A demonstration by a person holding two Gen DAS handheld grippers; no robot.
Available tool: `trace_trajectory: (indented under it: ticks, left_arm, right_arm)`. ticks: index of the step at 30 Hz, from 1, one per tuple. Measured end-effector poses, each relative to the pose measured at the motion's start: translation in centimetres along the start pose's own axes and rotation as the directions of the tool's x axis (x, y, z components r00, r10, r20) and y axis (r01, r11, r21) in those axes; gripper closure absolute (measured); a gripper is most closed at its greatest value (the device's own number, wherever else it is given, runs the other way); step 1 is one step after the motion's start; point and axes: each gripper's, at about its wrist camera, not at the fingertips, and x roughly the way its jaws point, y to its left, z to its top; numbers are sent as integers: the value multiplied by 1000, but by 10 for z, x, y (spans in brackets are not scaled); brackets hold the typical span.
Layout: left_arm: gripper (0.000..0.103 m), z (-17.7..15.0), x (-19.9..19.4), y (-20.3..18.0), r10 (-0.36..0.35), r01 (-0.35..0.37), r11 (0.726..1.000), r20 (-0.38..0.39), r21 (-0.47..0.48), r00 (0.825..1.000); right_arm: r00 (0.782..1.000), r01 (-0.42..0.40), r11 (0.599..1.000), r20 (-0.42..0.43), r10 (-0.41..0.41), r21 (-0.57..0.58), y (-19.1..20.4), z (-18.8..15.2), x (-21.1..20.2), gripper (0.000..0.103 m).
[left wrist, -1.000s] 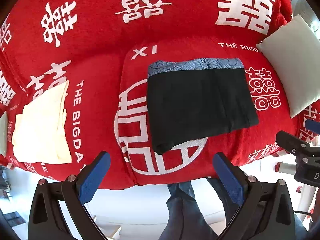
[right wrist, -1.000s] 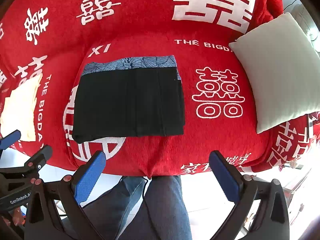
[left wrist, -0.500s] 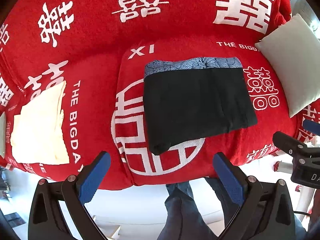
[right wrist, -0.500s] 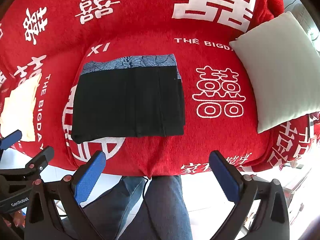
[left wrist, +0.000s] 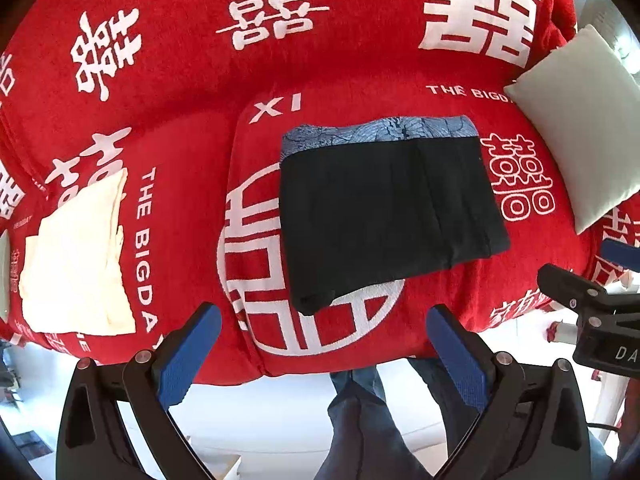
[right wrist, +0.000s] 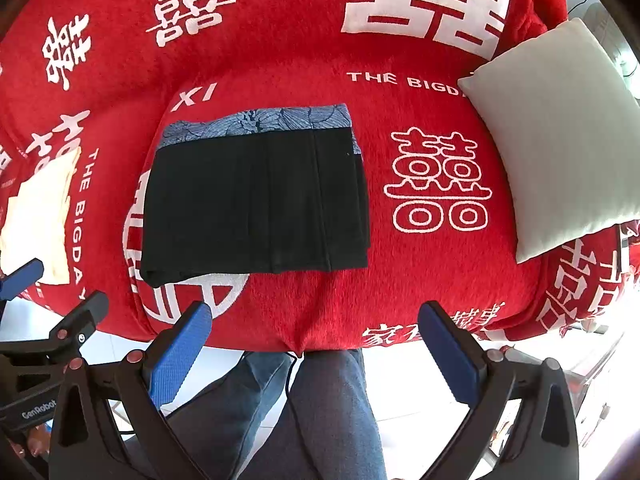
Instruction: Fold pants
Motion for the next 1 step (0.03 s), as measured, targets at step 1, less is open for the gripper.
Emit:
trace_trajectory:
  ticks: [1]
  left_arm:
    - [0,0,0,0,2,-2,1000,-1,1,1000]
  right_arm:
    - [1000,0,1000,0,0,0,0,0,0,0]
